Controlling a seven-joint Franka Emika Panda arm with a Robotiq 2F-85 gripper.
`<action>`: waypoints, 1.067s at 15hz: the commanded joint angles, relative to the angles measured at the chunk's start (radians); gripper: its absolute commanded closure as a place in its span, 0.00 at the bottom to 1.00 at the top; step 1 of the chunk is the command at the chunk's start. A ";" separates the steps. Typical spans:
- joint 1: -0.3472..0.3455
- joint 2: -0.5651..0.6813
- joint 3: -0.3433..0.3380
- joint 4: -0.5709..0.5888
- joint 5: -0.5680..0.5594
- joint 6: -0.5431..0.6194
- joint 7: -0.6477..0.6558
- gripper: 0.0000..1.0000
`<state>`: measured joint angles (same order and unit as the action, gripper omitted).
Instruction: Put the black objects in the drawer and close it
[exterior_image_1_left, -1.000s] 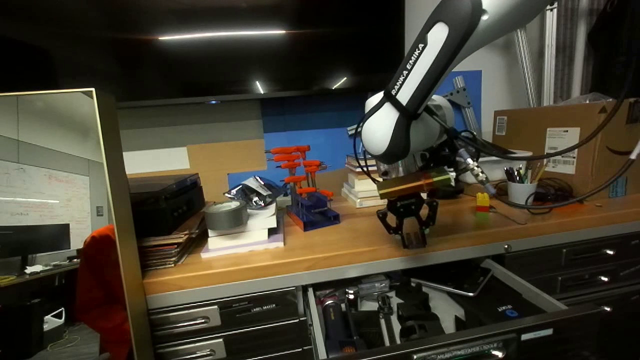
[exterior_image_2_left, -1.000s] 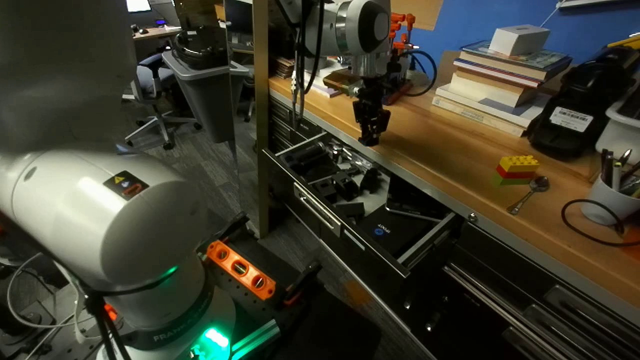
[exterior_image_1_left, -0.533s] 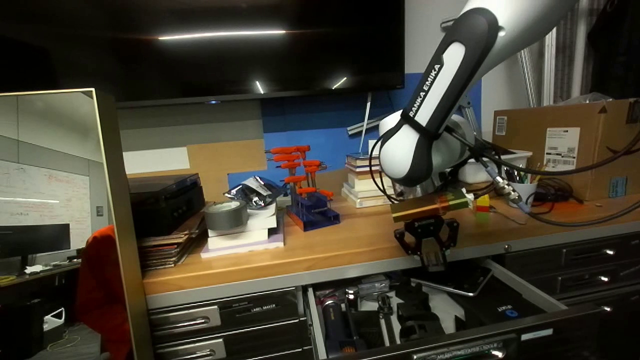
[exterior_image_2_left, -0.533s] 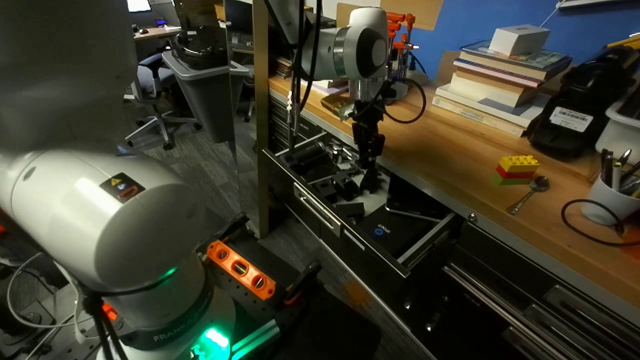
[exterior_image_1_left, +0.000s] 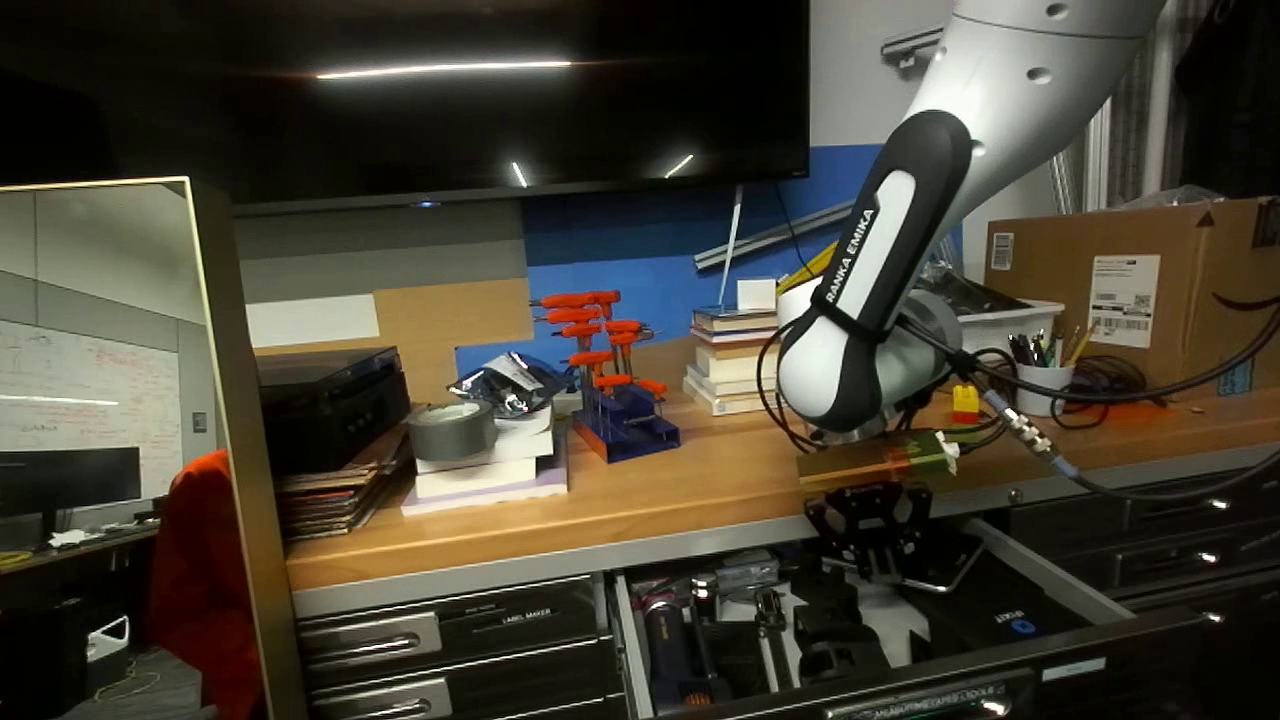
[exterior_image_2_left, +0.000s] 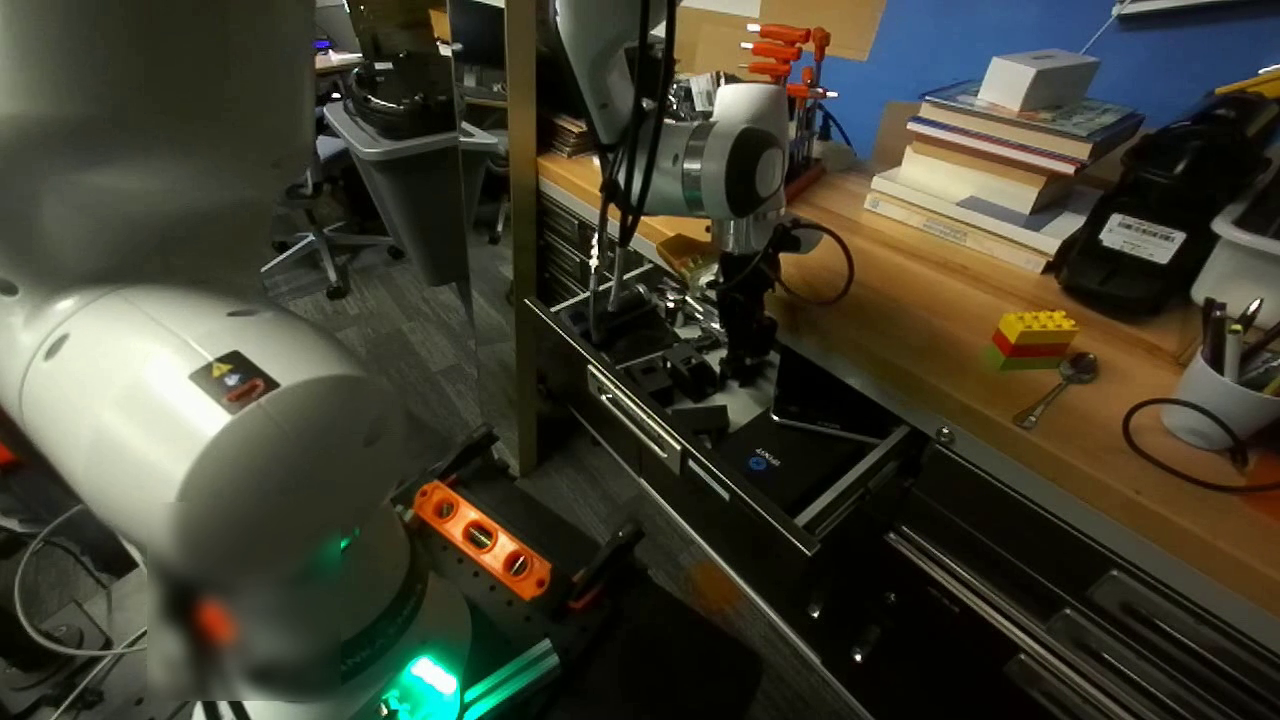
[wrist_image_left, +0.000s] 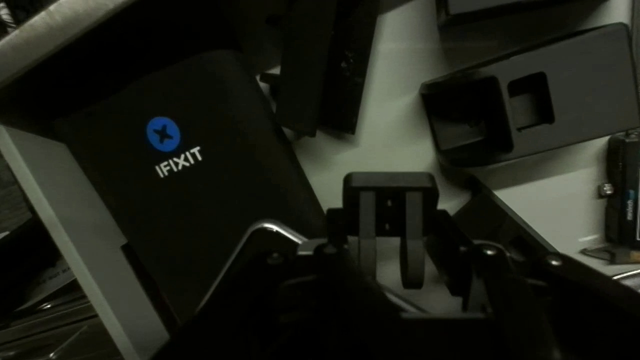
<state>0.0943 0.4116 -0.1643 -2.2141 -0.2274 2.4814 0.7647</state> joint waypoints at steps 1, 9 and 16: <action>-0.002 0.037 -0.005 0.011 0.029 0.042 0.006 0.78; -0.001 0.080 -0.006 0.012 0.087 0.096 -0.004 0.78; 0.077 0.036 -0.078 -0.018 0.069 0.036 0.188 0.00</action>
<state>0.1166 0.4907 -0.1981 -2.2139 -0.1459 2.5539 0.8407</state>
